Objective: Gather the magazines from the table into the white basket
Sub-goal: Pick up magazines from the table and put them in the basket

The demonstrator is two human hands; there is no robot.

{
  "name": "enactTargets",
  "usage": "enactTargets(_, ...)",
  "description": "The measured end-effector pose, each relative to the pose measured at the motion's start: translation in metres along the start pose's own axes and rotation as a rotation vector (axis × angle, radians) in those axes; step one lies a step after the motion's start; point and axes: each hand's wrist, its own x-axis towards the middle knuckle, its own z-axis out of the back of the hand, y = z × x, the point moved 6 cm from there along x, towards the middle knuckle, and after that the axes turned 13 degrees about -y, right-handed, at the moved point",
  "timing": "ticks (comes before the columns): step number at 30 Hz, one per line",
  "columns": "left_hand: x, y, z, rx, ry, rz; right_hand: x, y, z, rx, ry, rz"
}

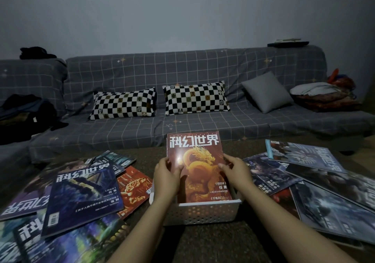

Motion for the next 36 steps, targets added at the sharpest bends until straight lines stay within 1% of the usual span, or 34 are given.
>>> enactTargets(2, -0.015, -0.010, 0.002, -0.048, -0.003, -0.026, -0.011, 0.003, 0.010, 0.089, -0.006, -0.012)
enactTargets(5, -0.040, -0.032, -0.003, -0.125, 0.014, -0.087, -0.027, 0.004, 0.031, 0.130, -0.027, 0.003)
enactTargets(10, -0.085, -0.069, -0.038, -0.226, 0.180, -0.049, -0.044, -0.014, 0.079, 0.125, -0.077, 0.011)
enactTargets(13, -0.108, -0.088, -0.063, -0.245, 0.237, -0.092, -0.048, -0.036, 0.107, 0.144, -0.103, -0.041)
enactTargets(15, -0.121, -0.098, -0.082, -0.236, 0.273, -0.112, -0.048, -0.053, 0.124, 0.135, -0.149, -0.081)
enactTargets(18, -0.141, -0.109, -0.115, -0.226, 0.367, -0.099, -0.044, -0.083, 0.146, 0.128, -0.206, -0.145)
enactTargets(23, -0.164, -0.115, -0.181, -0.207, 0.481, -0.045, -0.031, -0.135, 0.177, 0.004, -0.240, -0.207)
enactTargets(26, -0.171, -0.118, -0.224, -0.181, 0.517, -0.011, -0.018, -0.171, 0.195, -0.084, -0.268, -0.261)
enactTargets(31, -0.169, -0.124, -0.292, -0.166, 0.520, -0.022, 0.017, -0.218, 0.225, -0.405, -0.349, -0.237)
enactTargets(33, -0.163, -0.125, -0.318, -0.123, 0.502, -0.041, 0.035, -0.229, 0.227, -0.440, -0.351, -0.210)
enactTargets(36, -0.146, -0.125, -0.349, -0.013, 0.412, -0.114, 0.063, -0.240, 0.223, -0.461, -0.349, -0.168)
